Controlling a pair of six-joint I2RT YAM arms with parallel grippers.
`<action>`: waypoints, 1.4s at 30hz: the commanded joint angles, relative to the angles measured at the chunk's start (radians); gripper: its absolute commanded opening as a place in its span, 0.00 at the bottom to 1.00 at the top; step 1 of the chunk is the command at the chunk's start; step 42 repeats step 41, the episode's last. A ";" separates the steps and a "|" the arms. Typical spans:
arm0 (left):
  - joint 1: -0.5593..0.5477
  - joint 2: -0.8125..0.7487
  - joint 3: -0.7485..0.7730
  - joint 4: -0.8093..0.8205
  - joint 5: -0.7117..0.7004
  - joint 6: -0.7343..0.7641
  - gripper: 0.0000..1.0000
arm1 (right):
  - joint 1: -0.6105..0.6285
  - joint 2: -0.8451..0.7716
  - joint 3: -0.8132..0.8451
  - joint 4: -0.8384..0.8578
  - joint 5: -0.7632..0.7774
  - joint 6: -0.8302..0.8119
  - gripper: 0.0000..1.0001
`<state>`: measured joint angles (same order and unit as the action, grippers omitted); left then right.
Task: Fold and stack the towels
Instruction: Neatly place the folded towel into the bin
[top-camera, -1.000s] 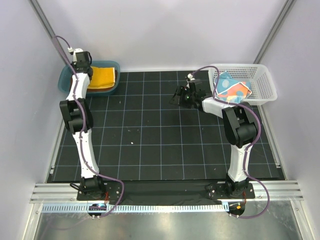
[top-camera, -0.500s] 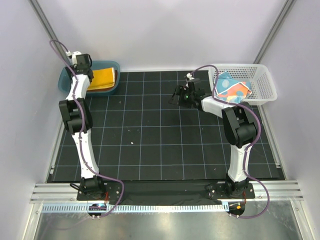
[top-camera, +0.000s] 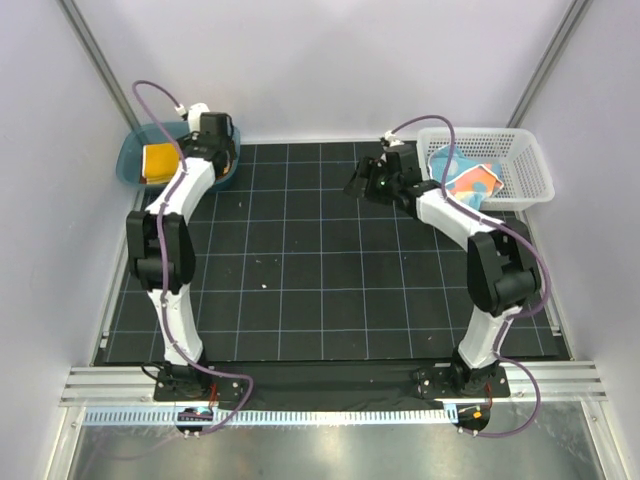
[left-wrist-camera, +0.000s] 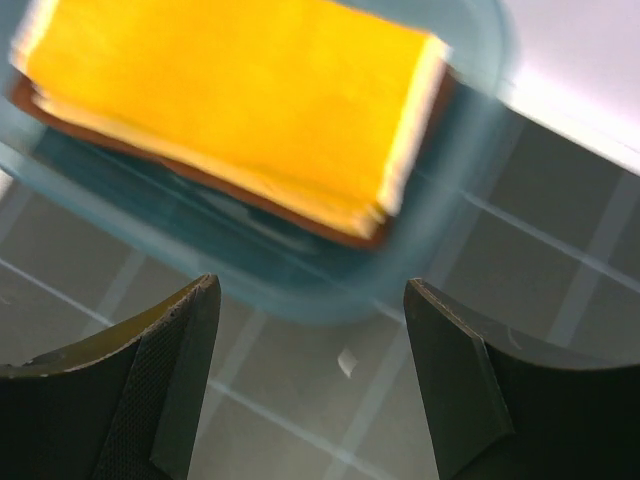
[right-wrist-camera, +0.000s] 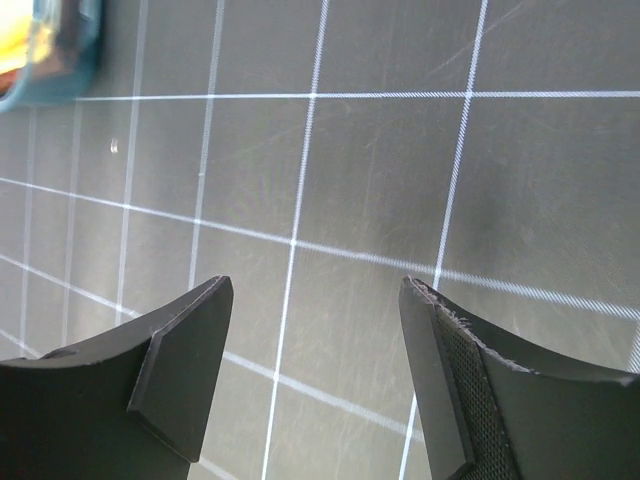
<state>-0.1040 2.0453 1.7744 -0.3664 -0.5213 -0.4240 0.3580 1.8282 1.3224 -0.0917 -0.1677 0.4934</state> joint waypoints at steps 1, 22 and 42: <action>-0.085 -0.129 -0.131 0.044 0.026 -0.104 0.77 | 0.006 -0.157 -0.040 -0.051 0.054 -0.022 0.75; -0.531 -0.709 -0.671 -0.012 0.265 -0.139 0.76 | 0.004 -0.876 -0.436 -0.330 0.408 -0.044 0.90; -0.574 -0.790 -0.719 -0.063 0.331 -0.116 0.76 | 0.001 -0.905 -0.427 -0.375 0.410 -0.090 1.00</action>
